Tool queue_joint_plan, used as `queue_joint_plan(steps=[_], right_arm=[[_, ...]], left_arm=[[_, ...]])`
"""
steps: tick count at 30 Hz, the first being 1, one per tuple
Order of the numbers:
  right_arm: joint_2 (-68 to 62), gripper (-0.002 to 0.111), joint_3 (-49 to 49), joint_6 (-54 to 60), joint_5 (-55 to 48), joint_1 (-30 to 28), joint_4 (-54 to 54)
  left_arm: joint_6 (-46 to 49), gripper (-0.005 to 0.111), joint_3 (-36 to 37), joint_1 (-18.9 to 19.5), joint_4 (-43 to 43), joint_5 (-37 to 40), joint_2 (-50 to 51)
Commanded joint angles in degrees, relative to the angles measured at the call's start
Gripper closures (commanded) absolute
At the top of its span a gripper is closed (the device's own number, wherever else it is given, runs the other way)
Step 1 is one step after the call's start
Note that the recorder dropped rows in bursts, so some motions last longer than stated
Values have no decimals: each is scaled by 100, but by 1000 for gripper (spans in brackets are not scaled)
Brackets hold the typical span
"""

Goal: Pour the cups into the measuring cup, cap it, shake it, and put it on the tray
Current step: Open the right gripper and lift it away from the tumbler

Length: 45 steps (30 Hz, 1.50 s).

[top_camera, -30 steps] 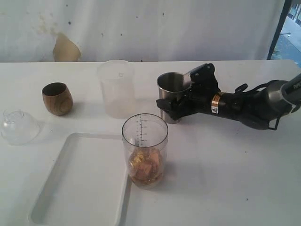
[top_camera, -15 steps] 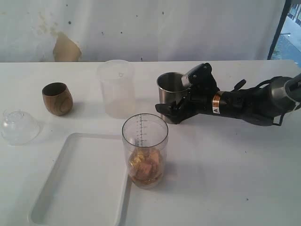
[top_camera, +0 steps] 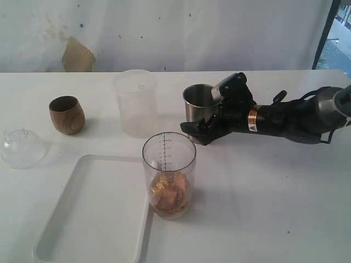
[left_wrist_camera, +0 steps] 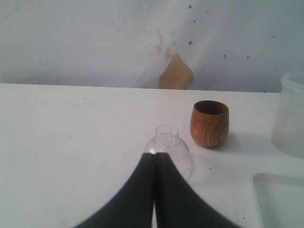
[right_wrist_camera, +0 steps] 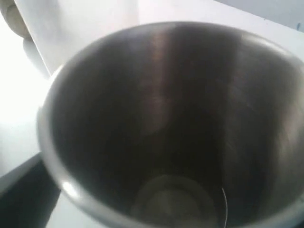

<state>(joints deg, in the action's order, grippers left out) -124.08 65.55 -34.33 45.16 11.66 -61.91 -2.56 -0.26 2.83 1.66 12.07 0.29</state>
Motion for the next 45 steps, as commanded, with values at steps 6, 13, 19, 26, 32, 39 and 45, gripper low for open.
queue_joint_plan(steps=[6,13,19,26,32,39,45], right_arm=[[433,3,35,-536,-426,-22,-477],[617,3,35,-707,-750,-22,-477],[876,3,35,-907,-741,-22,-728],[1153,3,35,-1245,-548,-22,-729],[1520,3,35,-1416,-521,-22,-750],[2240,8,35,-2812,-824,-22,-1280],[3250,79,-173,-3641,-941,-22,-2260]], left_arm=[[-1,107,26,-11,-8,-51,-29],[-1,107,26,-11,-8,-51,-29],[-1,107,26,-11,-8,-51,-29],[-1,107,26,-11,-8,-51,-29],[-1,107,26,-11,-8,-51,-29],[-1,107,26,-11,-8,-51,-29],[-1,107,26,-11,-8,-51,-29]])
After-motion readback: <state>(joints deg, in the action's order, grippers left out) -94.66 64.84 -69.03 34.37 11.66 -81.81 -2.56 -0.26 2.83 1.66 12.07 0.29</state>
